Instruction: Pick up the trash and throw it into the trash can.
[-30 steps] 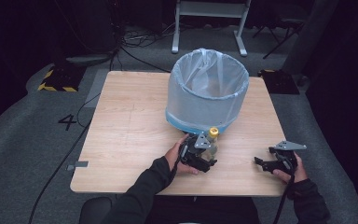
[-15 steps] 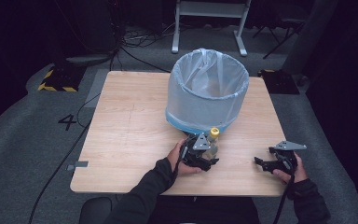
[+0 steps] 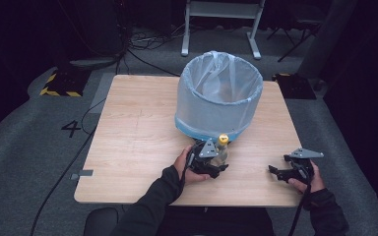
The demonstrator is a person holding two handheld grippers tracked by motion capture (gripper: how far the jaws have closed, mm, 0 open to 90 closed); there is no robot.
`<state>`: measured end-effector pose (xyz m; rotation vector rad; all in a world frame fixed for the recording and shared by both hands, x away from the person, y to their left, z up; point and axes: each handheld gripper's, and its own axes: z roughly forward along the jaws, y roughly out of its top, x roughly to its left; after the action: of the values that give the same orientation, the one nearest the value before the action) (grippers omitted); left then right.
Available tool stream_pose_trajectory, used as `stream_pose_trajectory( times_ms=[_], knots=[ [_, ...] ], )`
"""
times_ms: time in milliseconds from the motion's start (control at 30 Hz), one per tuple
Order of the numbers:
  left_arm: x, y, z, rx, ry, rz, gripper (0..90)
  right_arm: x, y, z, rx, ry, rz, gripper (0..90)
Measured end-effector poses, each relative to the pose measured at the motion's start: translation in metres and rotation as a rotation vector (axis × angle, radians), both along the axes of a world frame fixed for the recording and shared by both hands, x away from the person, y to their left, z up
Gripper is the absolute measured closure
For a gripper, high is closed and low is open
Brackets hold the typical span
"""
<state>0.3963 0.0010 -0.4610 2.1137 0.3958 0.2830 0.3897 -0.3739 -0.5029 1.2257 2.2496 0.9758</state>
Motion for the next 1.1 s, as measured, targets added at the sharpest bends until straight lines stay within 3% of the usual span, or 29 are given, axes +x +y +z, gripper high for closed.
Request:
stream_pose_trajectory(
  times_ms=[233,400,567,633,800,933,1100],
  knots=[
    [0.003,0.015,0.011,0.006,-0.014,0.042,27.7,0.0,0.0,0.0,0.0,-0.001,0.0,13.1],
    [0.004,0.031,0.02,-0.006,-0.029,0.079,27.7,0.0,0.0,0.0,0.0,-0.001,-0.001,13.1],
    [0.006,0.051,0.03,-0.046,-0.022,0.117,27.7,0.0,0.0,0.0,0.001,0.002,-0.005,13.1],
    [0.006,0.059,0.034,-0.041,-0.023,0.129,27.7,0.0,0.0,0.0,0.0,-0.001,-0.002,13.1],
    [0.003,0.073,0.037,-0.041,-0.03,0.141,27.7,-0.001,0.001,0.0,0.001,0.0,-0.009,13.1],
    [0.002,0.086,0.04,-0.045,-0.03,0.18,27.7,-0.001,0.001,0.0,0.002,0.001,-0.008,13.1],
    [0.004,0.099,0.045,-0.075,-0.03,0.213,27.7,-0.001,0.001,0.0,0.001,0.0,-0.01,13.0]
  ],
)
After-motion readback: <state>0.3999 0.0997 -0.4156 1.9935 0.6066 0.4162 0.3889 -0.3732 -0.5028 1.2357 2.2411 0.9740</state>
